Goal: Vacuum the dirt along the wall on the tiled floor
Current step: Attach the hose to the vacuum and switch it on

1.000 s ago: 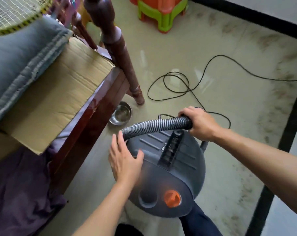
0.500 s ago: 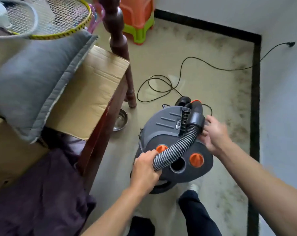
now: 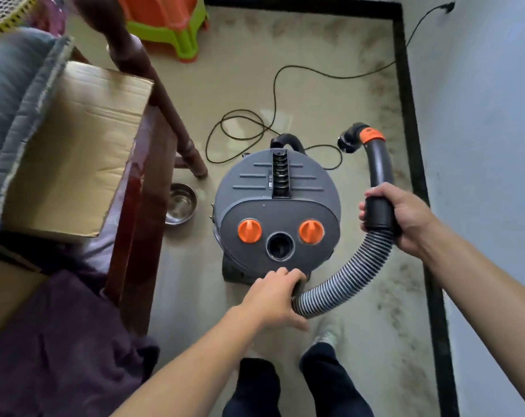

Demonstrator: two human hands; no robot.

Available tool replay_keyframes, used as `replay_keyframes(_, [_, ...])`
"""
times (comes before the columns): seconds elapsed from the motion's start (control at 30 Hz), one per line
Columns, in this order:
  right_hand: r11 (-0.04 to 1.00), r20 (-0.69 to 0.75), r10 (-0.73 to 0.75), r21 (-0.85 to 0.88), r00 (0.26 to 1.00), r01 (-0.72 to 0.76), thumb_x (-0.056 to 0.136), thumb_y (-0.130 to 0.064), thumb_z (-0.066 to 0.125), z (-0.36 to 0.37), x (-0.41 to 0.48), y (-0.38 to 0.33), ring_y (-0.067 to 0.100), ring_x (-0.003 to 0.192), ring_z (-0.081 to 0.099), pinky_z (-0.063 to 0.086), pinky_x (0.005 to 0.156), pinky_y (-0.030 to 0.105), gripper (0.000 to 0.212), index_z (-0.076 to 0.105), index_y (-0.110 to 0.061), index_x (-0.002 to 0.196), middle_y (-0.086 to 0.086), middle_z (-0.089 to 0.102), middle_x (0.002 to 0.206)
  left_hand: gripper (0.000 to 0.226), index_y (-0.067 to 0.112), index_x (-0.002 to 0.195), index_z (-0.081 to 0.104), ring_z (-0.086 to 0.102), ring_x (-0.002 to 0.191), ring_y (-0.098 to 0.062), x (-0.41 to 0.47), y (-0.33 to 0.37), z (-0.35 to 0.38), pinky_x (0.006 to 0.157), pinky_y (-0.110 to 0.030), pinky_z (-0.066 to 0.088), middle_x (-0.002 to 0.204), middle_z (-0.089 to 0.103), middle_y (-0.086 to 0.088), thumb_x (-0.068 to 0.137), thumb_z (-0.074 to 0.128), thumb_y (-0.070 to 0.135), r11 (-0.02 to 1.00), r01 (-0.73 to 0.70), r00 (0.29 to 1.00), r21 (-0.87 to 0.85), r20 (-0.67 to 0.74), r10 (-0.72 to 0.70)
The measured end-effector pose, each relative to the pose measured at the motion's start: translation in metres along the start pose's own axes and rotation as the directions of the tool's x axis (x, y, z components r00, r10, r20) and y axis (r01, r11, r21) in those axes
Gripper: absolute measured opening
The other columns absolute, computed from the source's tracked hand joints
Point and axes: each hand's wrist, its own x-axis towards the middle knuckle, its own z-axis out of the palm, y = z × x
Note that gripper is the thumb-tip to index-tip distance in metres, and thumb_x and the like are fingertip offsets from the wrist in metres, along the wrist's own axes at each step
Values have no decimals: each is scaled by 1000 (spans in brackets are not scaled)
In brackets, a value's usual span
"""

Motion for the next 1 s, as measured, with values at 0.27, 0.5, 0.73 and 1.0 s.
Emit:
replay_keyframes(0.27, [831, -258, -257, -551, 931, 76, 72, -11, 72, -99, 20, 0, 25, 55, 59, 54, 52, 37, 13, 61, -7, 78, 16, 64, 68, 29, 16, 93, 59, 59, 96, -29, 69, 35, -26, 81, -41, 49, 95, 66, -5, 88, 59, 44, 948, 254, 871, -192, -381, -311])
replay_keyframes(0.5, [623, -119, -535, -724, 837, 295, 70, -28, 74, -114, 58, -33, 20, 60, 50, 45, 59, 33, 22, 57, -15, 70, -1, 52, 62, 26, 10, 104, 42, 55, 95, -38, 102, 66, -26, 69, -37, 36, 106, 61, -18, 99, 45, 36, 904, 426, 822, -46, -398, -407])
replay_keyframes(0.73, [664, 6, -479, -651, 878, 367, 65, -35, 70, -72, 94, -14, 19, 60, 53, 47, 59, 35, 22, 57, -19, 68, 0, 58, 63, 24, 14, 92, 32, 57, 87, -38, 107, 63, -9, 61, -37, 33, 93, 63, -14, 99, 45, 33, 928, 371, 790, -18, -520, -326])
replay_keyframes(1.0, [693, 105, -255, -673, 961, 257, 68, -39, 71, -37, 92, 65, 29, 76, 64, 54, 70, 42, 24, 61, -19, 79, -1, 64, 71, 24, 16, 89, 34, 58, 85, -38, 102, 57, 0, 63, -41, 37, 95, 62, -10, 98, 49, 33, 952, 304, 774, -23, -577, -262])
